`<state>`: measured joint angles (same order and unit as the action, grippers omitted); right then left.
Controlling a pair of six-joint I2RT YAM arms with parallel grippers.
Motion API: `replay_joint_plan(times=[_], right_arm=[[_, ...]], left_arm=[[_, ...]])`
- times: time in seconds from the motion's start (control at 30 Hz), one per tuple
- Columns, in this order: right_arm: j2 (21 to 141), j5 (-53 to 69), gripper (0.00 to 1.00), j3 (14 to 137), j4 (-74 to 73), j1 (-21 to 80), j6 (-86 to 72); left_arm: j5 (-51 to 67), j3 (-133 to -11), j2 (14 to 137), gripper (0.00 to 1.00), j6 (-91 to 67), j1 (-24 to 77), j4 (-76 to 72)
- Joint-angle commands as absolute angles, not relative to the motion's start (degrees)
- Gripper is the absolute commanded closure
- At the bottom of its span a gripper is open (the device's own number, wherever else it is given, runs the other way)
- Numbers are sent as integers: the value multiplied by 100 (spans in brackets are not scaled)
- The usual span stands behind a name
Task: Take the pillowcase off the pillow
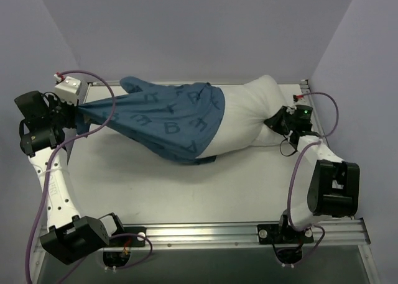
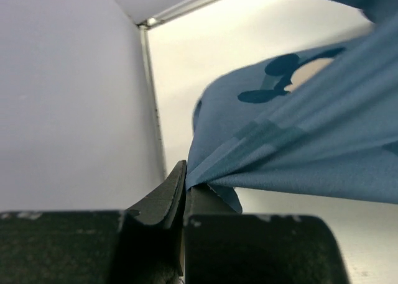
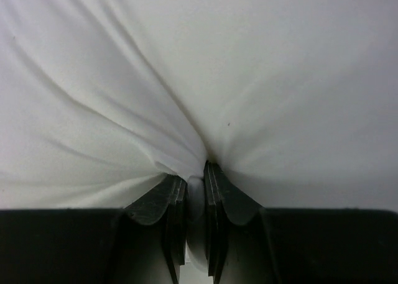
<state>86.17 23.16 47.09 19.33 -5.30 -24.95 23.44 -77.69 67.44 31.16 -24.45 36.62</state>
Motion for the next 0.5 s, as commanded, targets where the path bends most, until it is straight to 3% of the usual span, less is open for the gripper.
replay_joint_plan(times=[0.0, 0.17, 0.37, 0.47], right_arm=[[8491, 1248, 100, 4526, 686, -1738, -2110], [8298, 1451, 100, 4684, 589, -2557, -2092], [8209, 1521, 100, 4896, 439, -2374, -2021], [8165, 1415, 100, 4808, 500, -1978, -2135]], left_arm=[[1381, -8507, 6811, 98, 3173, -3067, 2769], [1029, -8718, 6987, 98, 3129, -3225, 2549], [2284, -8597, 6698, 98, 3103, -3060, 2760], [1937, -8377, 6522, 98, 3094, -2235, 2804]])
